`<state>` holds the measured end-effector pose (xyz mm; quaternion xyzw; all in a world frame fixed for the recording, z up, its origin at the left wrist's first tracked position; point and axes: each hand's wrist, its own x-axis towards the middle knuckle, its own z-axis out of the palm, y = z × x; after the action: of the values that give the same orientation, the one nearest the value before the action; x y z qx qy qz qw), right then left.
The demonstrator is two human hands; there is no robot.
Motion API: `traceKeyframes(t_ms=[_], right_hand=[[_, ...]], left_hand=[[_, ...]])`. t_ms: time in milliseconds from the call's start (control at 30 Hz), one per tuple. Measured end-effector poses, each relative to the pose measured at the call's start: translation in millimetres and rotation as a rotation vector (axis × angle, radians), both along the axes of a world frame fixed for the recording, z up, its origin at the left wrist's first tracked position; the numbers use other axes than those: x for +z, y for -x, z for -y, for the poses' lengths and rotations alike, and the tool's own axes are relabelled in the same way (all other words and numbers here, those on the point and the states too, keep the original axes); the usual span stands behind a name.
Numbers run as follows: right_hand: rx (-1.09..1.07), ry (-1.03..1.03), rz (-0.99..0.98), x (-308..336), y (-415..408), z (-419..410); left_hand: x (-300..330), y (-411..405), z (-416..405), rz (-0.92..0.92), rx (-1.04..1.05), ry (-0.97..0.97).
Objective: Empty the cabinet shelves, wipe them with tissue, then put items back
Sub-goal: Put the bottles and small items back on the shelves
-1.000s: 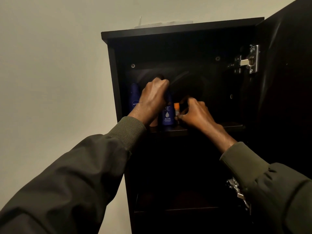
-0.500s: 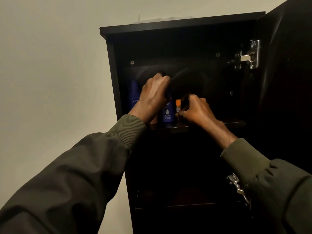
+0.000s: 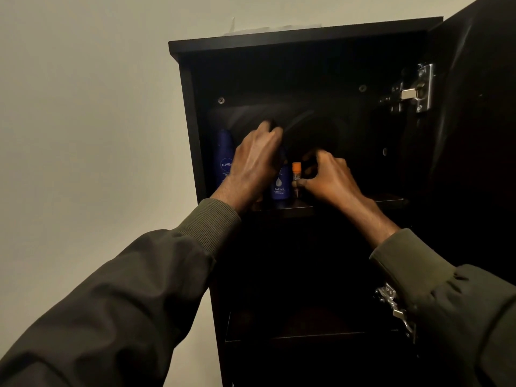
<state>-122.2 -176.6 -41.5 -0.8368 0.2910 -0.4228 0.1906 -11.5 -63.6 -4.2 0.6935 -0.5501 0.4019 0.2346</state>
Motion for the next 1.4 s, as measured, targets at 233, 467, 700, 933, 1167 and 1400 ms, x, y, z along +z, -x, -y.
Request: traceKeyframes(t_ms=[233, 467, 700, 933, 1167, 1400], right_hand=[[-0.011, 0.01, 0.007, 0.5, 1.3, -4.5], [-0.037, 0.029, 0.038, 2.9, 3.4, -6.5], [-0.067, 0.135, 0.2, -0.5, 7.8, -18.1], [0.058, 0.231, 0.456, -14.1, 22.0, -46.5], [0.221, 0.251, 0.59, -70.9, 39.4, -90.3], [0.307, 0.076, 0.521, -171.7, 62.9, -109.2]], left_hand=[[-3.4, -0.5, -2.1, 0.035, -0.028, 0.02], [-6.4, -0.6, -3.6, 0.097, -0.039, 0.065], [-17.3, 3.3, -7.6, 0.121, -0.086, 0.114], [-42.1, 14.7, -24.5, 0.077, -0.152, 0.261], [-108.9, 34.3, -49.2, -0.088, -0.253, 0.37], [-221.8, 58.2, -78.9, -0.326, -0.296, 0.38]])
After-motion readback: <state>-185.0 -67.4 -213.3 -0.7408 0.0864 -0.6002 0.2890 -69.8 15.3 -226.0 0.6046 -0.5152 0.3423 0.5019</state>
